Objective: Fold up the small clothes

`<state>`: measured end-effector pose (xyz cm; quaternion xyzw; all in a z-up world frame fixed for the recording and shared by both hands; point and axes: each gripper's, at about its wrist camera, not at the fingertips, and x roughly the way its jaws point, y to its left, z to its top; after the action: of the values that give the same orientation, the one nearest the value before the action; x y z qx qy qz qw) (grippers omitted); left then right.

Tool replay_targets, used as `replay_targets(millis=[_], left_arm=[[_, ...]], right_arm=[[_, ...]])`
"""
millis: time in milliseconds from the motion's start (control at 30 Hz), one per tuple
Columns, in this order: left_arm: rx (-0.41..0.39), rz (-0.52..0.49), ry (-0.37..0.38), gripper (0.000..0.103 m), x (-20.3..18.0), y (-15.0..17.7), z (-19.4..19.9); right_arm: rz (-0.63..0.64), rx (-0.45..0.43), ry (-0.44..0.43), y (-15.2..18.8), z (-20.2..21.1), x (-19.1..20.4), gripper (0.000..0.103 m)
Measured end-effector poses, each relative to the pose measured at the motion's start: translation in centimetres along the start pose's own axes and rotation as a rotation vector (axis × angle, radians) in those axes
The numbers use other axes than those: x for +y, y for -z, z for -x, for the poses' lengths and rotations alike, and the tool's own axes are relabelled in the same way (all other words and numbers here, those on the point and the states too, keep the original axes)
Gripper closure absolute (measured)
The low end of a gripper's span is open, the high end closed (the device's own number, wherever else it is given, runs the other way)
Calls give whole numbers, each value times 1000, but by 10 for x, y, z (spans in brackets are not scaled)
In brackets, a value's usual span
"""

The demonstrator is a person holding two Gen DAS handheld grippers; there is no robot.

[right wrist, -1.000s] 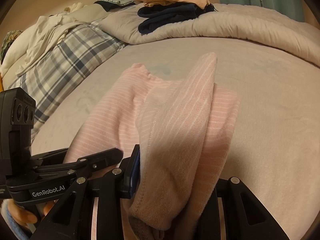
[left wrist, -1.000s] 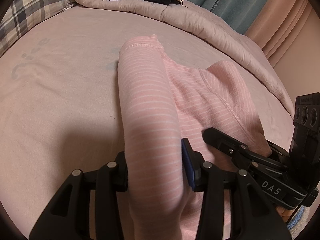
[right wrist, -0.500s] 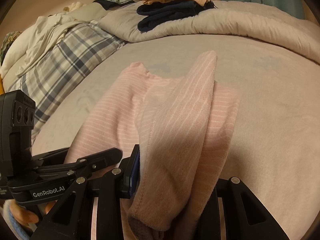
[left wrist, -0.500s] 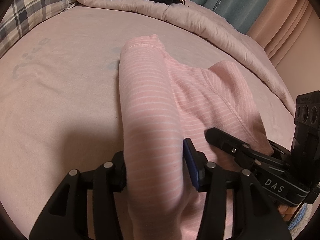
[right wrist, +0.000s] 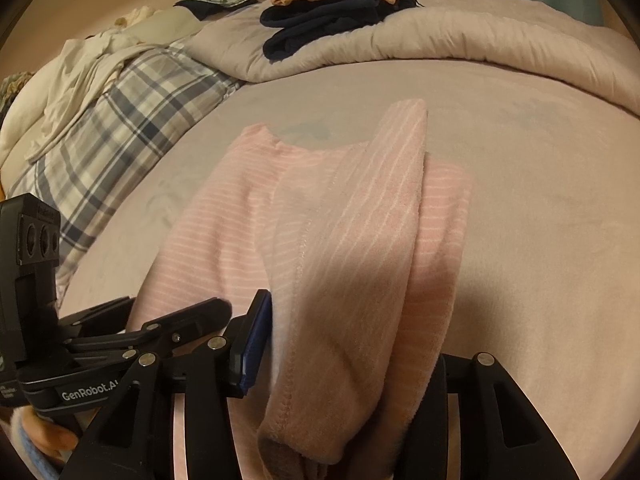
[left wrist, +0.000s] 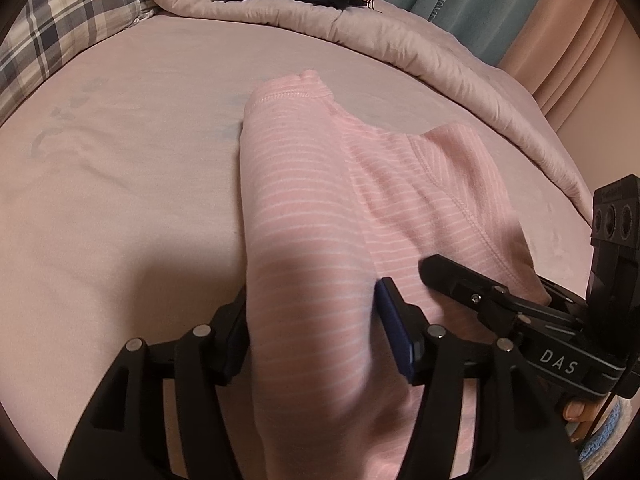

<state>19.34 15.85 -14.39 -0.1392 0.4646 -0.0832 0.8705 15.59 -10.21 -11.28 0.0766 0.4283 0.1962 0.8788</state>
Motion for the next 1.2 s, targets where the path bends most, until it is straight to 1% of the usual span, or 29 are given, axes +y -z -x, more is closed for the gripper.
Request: replay_targets(millis=[167, 467, 600, 867, 1200], left_arm=[[1, 2, -5, 39, 0, 0, 0], [2, -1, -26, 35, -1, 1, -1], [1, 0, -37, 32, -2, 0, -2], [1, 2, -42, 30, -2, 1, -2], [1, 3, -44, 29, -1, 1, -2]], right_arm=[[-1, 4, 10, 0, 0, 0, 54], [1, 10, 16, 0, -1, -1, 53], [-3, 13, 22, 0, -1, -2, 50], [-7, 17, 28, -1, -2, -3, 46], [-9, 19, 28, -1, -2, -4, 45]])
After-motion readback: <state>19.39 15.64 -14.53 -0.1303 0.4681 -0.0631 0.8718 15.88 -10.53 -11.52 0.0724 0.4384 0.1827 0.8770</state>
